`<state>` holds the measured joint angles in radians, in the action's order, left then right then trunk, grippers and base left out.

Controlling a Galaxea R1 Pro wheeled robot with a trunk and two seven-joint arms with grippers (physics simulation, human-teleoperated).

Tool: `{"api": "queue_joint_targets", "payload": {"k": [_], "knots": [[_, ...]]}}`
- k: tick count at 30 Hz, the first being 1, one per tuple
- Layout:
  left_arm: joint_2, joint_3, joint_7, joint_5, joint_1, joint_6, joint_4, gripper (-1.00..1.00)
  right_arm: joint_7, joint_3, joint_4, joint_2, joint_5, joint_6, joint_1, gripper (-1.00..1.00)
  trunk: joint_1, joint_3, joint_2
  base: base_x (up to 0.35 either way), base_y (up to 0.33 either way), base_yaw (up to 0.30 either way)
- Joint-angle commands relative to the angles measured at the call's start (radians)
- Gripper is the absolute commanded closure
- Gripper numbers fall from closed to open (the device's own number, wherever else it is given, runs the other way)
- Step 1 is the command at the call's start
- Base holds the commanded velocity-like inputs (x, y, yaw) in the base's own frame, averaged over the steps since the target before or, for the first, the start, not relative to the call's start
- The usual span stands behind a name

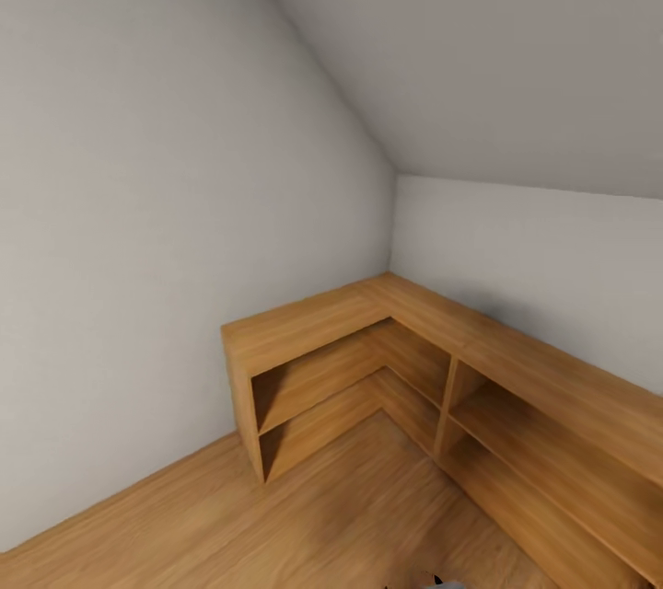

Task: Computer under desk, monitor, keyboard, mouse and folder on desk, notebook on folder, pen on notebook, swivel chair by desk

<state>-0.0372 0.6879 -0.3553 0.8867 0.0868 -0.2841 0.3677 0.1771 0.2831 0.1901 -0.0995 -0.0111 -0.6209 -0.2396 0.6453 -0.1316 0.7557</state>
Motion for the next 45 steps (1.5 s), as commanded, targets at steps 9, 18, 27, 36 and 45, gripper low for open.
{"api": "queue_joint_targets", "payload": {"k": [9,18,27,36,45], "knots": [[-0.001,0.010,-0.007,0.008,0.001,-0.024,0.002,-1.00,0.009,0.008,-0.001,-0.002,-0.001,-0.001,-0.001,-1.00,0.000,-0.002,0.001,0.157,0.148,-0.264],[0.000,0.011,-0.006,0.008,0.001,-0.026,0.002,-1.00,0.009,0.009,-0.002,-0.002,-0.001,0.000,-0.001,-1.00,0.000,-0.002,0.001,0.278,0.202,-0.266],[0.000,0.012,-0.006,0.009,0.001,-0.026,0.002,-1.00,0.009,0.010,-0.003,-0.002,0.000,-0.001,-0.001,-1.00,0.000,-0.002,0.001,0.316,0.087,-0.287],[-0.001,0.010,-0.007,0.009,0.001,-0.025,0.002,-1.00,0.009,0.010,-0.003,0.000,0.032,-0.002,-0.001,-1.00,0.000,-0.002,0.001,0.174,0.009,-0.298],[-0.001,0.008,-0.007,0.009,0.001,-0.026,0.002,-1.00,0.009,0.009,-0.003,0.000,0.057,-0.001,-0.001,-1.00,0.000,-0.002,0.001,0.073,0.000,-0.300]]}}
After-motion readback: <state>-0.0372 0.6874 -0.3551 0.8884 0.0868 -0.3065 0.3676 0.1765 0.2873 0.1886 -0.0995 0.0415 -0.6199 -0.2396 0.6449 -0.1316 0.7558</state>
